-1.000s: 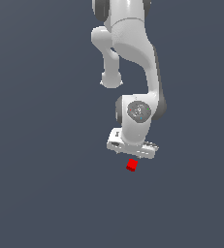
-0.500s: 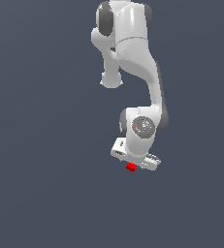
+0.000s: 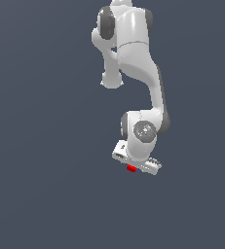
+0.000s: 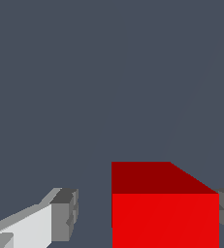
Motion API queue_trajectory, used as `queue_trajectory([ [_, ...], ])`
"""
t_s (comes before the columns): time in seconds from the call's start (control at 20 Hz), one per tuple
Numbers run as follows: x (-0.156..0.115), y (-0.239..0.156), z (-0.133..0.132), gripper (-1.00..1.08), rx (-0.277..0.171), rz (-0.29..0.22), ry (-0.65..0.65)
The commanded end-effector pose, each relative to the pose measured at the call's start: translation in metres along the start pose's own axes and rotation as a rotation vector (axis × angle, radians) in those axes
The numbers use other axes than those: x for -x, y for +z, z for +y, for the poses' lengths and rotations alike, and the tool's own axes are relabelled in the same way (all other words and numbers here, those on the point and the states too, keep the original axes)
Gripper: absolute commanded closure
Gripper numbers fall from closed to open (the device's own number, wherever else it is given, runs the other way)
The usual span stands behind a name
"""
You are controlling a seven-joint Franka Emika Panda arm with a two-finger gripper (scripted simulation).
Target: Pick up the red cube and move it to a goal position.
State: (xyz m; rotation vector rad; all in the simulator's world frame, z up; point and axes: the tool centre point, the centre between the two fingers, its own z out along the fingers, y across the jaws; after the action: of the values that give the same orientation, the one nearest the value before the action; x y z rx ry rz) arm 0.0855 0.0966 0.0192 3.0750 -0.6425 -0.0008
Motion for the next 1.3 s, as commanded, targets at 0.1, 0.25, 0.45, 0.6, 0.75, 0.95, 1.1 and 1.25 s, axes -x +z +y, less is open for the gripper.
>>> queue_trajectory([
  [0.1, 0.0, -0.001, 0.001, 1.08, 0.0, 0.0, -0.001],
  [0.25, 0.0, -0.001, 0.001, 1.08, 0.0, 0.0, -0.001],
  [0.45, 0.0, -0.001, 0.001, 1.08, 0.0, 0.0, -0.001],
  [0.6, 0.0, -0.001, 0.001, 1.08, 0.0, 0.0, -0.001],
  [0.75, 0.0, -0.005, 0.002, 1.08, 0.0, 0.0, -0.001],
  [0.95, 0.0, -0.016, 0.006, 1.08, 0.0, 0.0, -0.001],
  [1.1, 0.001, -0.03, 0.011, 1.08, 0.0, 0.0, -0.001],
  [1.25, 0.002, -0.048, 0.018, 1.08, 0.0, 0.0, -0.001],
])
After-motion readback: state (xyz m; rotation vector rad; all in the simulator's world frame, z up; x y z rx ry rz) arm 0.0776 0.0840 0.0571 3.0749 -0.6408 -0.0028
